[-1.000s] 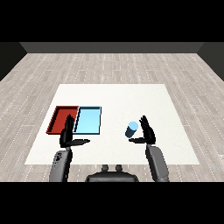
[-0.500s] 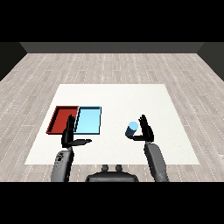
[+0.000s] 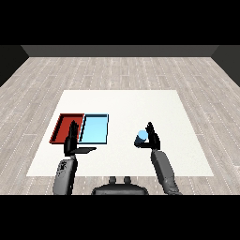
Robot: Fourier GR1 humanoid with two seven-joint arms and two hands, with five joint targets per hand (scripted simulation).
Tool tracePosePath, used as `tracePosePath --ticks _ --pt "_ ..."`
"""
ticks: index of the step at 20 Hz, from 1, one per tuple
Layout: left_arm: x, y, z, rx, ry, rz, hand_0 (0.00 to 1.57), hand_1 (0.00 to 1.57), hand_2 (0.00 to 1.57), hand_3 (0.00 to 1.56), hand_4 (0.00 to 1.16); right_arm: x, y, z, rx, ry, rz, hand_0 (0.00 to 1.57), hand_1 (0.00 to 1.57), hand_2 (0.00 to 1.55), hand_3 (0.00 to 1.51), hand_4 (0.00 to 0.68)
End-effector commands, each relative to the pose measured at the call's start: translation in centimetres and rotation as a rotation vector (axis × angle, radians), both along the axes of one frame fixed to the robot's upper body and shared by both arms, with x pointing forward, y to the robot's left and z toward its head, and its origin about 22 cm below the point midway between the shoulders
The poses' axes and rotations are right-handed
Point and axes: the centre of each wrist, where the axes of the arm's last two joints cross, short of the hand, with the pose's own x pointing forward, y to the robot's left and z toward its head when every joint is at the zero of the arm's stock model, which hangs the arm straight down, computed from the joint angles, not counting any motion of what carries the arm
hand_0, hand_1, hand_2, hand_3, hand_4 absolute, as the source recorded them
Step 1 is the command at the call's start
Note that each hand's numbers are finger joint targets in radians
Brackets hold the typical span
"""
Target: Pick the blue can and put it in the blue box
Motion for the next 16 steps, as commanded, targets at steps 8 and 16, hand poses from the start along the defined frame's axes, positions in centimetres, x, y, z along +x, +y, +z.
tracePosePath --ticks 8,16 --pt "0.5 -0.8 -0.7 0.007 0.013 -0.008 0.0 0.0 0.0 0.0 0.0 0.1 0.8 -0.4 0.049 0.017 0.003 0.0 0.0 0.0 0.0 0.0" --pt "-1.2 -2.5 0.1 -0.002 -0.004 -0.003 0.0 0.0 0.0 0.0 0.0 1.7 2.8 -0.1 0.021 0.027 0.012 0.0 0.0 0.0 0.0 0.0"
